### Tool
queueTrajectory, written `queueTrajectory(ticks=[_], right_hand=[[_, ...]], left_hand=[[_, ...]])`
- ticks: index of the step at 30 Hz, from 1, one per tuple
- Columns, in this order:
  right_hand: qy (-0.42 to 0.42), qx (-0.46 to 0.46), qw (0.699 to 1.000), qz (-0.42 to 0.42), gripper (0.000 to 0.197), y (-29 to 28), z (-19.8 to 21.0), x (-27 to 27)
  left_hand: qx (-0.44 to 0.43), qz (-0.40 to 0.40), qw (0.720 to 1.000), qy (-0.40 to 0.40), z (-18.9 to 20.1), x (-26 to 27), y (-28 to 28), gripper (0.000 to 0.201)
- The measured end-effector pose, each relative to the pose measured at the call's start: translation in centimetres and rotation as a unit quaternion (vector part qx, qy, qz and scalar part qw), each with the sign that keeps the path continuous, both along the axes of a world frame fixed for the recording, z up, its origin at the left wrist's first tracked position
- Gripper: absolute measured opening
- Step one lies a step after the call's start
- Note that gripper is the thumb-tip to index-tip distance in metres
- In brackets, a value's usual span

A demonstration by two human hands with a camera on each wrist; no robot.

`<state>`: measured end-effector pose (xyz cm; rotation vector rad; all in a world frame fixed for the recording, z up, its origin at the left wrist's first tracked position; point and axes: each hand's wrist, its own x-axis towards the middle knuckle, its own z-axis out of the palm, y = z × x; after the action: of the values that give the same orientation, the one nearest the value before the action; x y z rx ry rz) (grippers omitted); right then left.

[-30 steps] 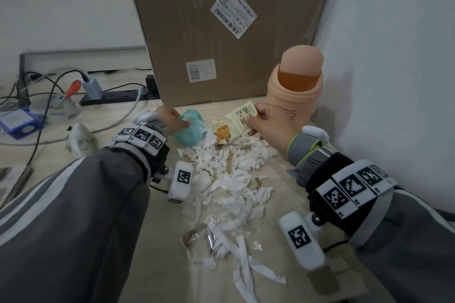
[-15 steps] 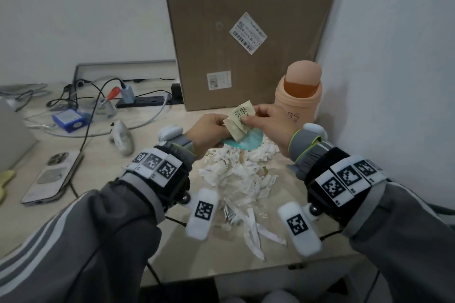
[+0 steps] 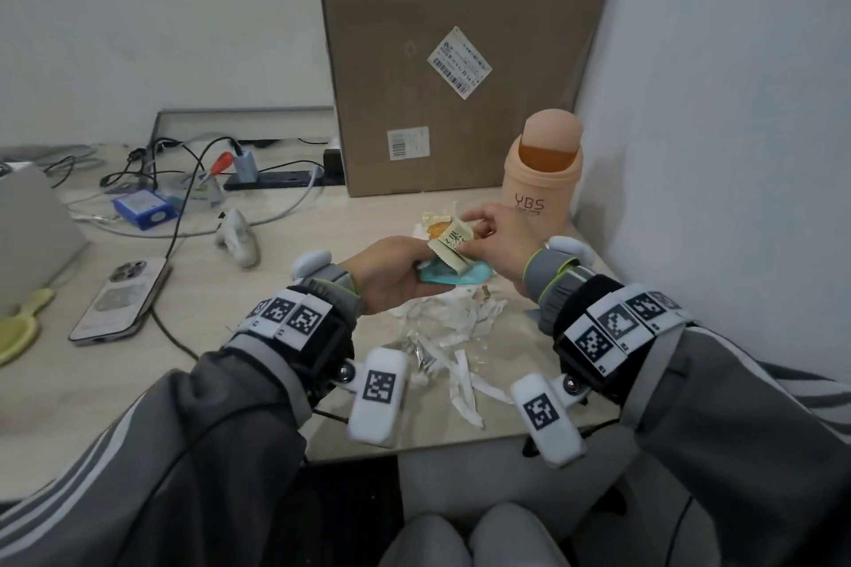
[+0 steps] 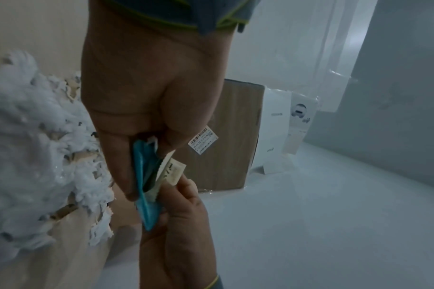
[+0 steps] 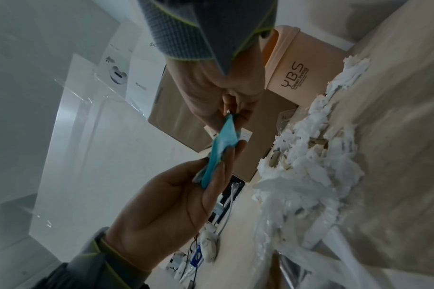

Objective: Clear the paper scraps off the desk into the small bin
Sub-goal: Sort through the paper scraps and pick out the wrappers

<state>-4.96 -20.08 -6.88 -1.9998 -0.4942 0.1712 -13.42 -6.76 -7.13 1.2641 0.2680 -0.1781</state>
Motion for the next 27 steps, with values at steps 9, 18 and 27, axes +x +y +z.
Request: queueTrajectory(ticks=[9,18,27], right_hand=[[-0.211,-0.122,0.97,-0.017,0.019,0.9,-0.5,-2.1],[-0.288,-0.258,0.914,0.12,0.037,0.9,0.1,-2.7],[-0.098,-0.069,0.984,0.131,0.035,-0.4,0.0,-2.5]], left_hand=[[-0.013,0.035,0.999,0.017,0.3,0.0,-1.7,0.03],[-0.096,0.137,0.986,0.0,0.1,0.5,-1.4,0.033],[-0.012,0.192,0.981,-0.01,-0.9,0.4,0.1,0.037]])
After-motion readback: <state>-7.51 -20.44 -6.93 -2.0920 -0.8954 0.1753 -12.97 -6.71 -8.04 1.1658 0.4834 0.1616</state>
